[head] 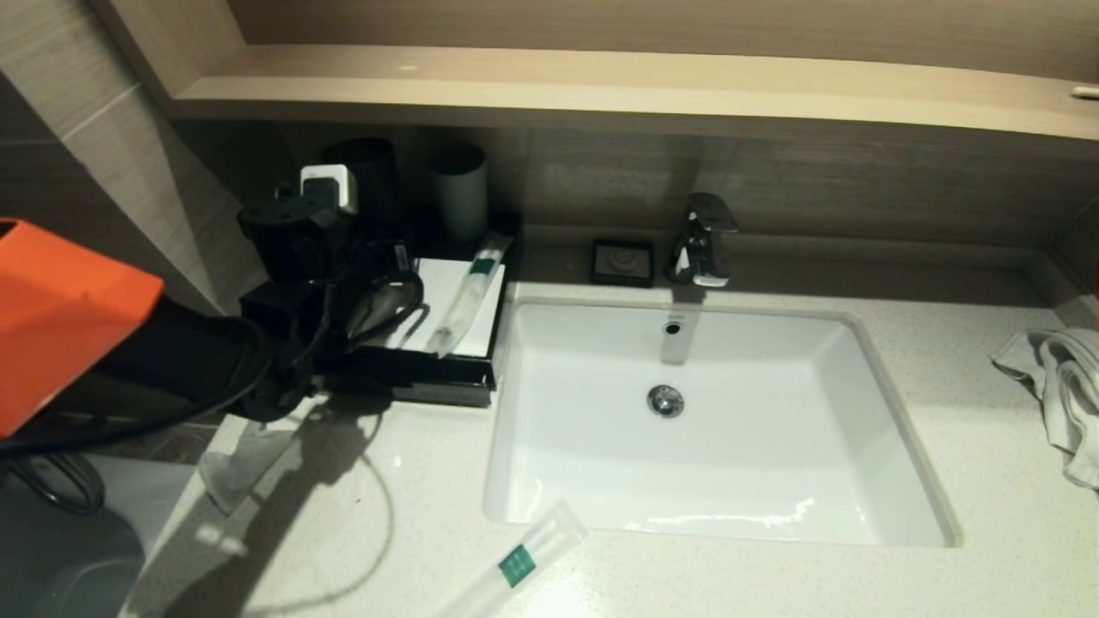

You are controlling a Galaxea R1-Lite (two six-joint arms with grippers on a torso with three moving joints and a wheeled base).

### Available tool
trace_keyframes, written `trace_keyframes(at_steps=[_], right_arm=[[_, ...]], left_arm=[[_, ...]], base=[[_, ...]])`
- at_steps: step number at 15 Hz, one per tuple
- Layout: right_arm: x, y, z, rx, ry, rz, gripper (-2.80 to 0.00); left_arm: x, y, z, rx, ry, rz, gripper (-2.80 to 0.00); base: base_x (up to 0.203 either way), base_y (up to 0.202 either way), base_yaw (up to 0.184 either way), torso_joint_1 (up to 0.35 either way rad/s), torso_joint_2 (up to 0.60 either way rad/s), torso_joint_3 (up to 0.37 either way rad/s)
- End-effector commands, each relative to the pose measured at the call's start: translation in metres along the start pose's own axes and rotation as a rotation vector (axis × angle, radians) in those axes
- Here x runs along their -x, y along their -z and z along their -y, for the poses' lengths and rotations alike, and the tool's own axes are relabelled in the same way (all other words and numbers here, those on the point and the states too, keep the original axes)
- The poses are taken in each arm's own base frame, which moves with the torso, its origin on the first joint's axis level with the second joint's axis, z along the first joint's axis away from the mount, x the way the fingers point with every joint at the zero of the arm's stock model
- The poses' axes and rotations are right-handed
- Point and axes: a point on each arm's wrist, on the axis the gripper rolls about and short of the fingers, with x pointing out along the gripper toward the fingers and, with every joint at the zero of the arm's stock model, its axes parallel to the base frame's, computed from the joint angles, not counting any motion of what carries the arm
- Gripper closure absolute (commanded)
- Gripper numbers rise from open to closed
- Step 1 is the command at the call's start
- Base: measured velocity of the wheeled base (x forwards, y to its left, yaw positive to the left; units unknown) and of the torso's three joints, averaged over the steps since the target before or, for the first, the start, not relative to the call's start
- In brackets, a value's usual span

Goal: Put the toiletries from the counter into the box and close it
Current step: Place the cup on the storage box

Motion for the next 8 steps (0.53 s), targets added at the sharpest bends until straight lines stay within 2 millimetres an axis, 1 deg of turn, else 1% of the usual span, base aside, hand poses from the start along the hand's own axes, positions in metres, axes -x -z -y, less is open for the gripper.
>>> trace_keyframes(at_steps=[1, 8], right_arm=[[0.000, 0.000, 0.000, 0.000, 0.001, 0.000, 0.00], [0.000, 0.000, 0.000, 0.000, -0.001, 0.000, 0.00]], left_arm=[[-0.004, 0.006, -0.002, -0.003, -0.009, -0.006, 0.00], [-0.021, 0.003, -0.004, 0.004, -0.001, 0.022, 0.00]], base=[[0.000, 0.000, 0.000, 0.000, 0.00, 0.000], [0.000, 0.000, 0.000, 0.000, 0.00, 0.000]])
